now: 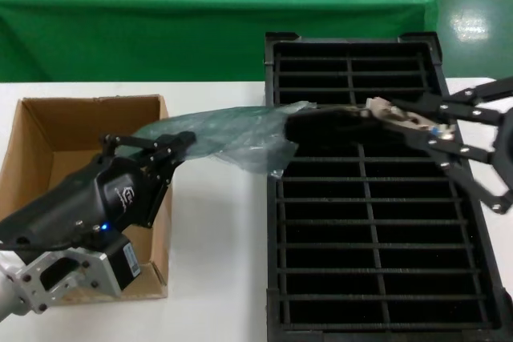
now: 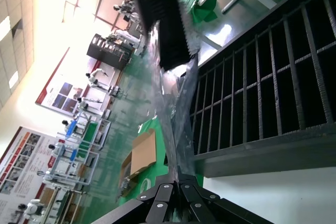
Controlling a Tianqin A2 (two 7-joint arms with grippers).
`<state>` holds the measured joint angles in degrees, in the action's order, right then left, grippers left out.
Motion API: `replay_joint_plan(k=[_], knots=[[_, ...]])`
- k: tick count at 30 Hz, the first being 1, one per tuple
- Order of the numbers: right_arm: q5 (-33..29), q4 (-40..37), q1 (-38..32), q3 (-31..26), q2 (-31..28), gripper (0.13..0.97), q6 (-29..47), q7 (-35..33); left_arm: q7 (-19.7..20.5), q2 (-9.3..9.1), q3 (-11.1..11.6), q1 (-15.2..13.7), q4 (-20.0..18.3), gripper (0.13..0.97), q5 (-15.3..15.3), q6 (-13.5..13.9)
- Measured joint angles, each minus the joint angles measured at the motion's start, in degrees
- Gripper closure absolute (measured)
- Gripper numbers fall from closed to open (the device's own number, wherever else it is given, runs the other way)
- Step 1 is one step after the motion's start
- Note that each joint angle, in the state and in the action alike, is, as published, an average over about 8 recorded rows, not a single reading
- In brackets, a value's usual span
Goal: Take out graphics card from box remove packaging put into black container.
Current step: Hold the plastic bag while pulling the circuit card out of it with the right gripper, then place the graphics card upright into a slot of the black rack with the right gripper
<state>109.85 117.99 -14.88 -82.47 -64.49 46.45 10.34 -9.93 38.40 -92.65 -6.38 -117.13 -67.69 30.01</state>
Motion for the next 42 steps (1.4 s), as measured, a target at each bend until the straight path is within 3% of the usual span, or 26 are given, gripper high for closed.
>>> replay_joint_plan(k=[5,9,18,25,35,42], knots=[[1.4,0.0,-2.2,1.4,-6.4,0.906,5.0,1.0,0.0,0.00,0.0,0.0,0.0,0.958,0.0,0.0],[-1.0,0.0,-8.5,-3.2,-8.0,0.906,10.4,3.2,0.0,0.00,0.0,0.0,0.0,0.958,0.0,0.0],[-15.8,0.0,-28.9,-20.9,1.7,0.906,26.6,12.3,0.0,0.00,0.0,0.0,0.0,0.958,0.0,0.0],[-24.7,-0.1,-39.1,-31.2,9.2,0.906,36.2,18.9,0.0,0.00,0.0,0.0,0.0,0.958,0.0,0.0],[-28.3,-3.0,-49.8,-41.8,14.5,0.906,42.6,24.3,0.0,0.00,0.0,0.0,0.0,0.958,0.0,0.0],[-29.1,-4.9,-52.9,-46.4,16.7,0.906,43.3,25.8,0.0,0.00,0.0,0.0,0.0,0.958,0.0,0.0]])
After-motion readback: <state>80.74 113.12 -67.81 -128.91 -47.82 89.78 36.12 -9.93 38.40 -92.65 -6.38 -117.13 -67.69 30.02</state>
